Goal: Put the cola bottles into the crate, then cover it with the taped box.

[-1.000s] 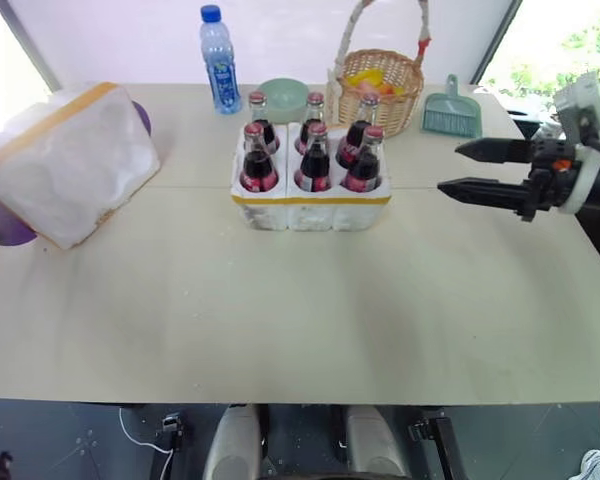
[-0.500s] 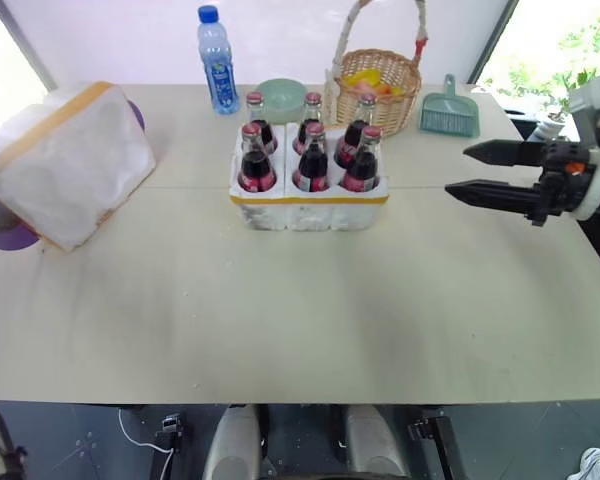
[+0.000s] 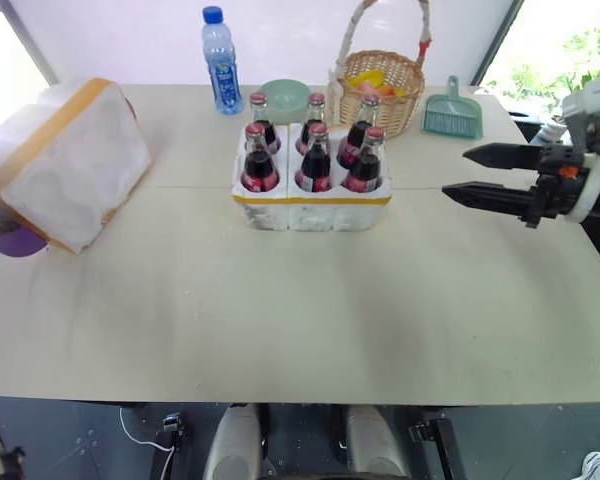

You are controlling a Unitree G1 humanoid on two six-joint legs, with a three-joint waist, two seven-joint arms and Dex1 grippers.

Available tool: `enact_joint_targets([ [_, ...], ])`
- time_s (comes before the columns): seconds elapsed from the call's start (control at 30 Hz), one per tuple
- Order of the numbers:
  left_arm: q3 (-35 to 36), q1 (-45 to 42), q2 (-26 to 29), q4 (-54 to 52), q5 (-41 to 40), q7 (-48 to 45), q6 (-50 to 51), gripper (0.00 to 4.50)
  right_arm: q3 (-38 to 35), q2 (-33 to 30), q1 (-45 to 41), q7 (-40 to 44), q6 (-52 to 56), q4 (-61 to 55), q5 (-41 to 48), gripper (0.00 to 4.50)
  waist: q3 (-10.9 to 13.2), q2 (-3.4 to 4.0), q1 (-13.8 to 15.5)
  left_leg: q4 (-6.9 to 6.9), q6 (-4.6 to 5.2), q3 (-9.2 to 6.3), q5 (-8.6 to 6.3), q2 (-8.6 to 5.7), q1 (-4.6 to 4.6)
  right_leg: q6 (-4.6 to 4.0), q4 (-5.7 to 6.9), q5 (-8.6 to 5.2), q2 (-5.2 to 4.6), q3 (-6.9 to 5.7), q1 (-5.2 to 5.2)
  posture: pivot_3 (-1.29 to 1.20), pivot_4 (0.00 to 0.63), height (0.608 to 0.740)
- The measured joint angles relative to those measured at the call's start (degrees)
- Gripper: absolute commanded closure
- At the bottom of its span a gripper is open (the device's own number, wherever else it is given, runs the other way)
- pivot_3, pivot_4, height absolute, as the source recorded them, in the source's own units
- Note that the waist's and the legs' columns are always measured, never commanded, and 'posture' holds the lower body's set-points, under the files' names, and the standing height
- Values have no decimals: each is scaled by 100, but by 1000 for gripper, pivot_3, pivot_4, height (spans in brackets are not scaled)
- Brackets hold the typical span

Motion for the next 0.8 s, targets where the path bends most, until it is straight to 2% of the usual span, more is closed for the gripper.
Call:
enact_joint_targets([
  [0.17,-68,0,-131,77,120,53,98,188,16,11,-25,-72,-1,12,-8,0,0,-6,1,2,0,-1,0,0,-1,0,8,0,0,-1,-2,0,150,740],
  [0.5,-106,11,-271,87,147,386,176,188,10,12,132,-143,2,-22,9,0,-1,-6,0,7,0,-2,0,-1,2,0,26,0,0,0,-3,0,150,740],
  [0.6,-104,11,-292,87,144,456,220,1059,0,-4,131,-134,3,-49,61,0,-1,-7,2,10,0,-4,0,-1,7,-1,40,-1,0,0,-3,0,150,740],
  [0.77,-93,-17,-324,91,108,407,329,3716,-19,-32,130,-135,3,-91,135,0,-1,-6,3,12,0,-5,0,-2,9,-1,48,-1,0,0,-3,0,150,740],
  [0.8,-89,-35,-326,91,105,368,328,4056,-28,-37,130,-137,3,-100,143,0,-1,-7,7,12,0,-5,0,-2,10,-1,49,-1,0,0,-3,0,150,740],
])
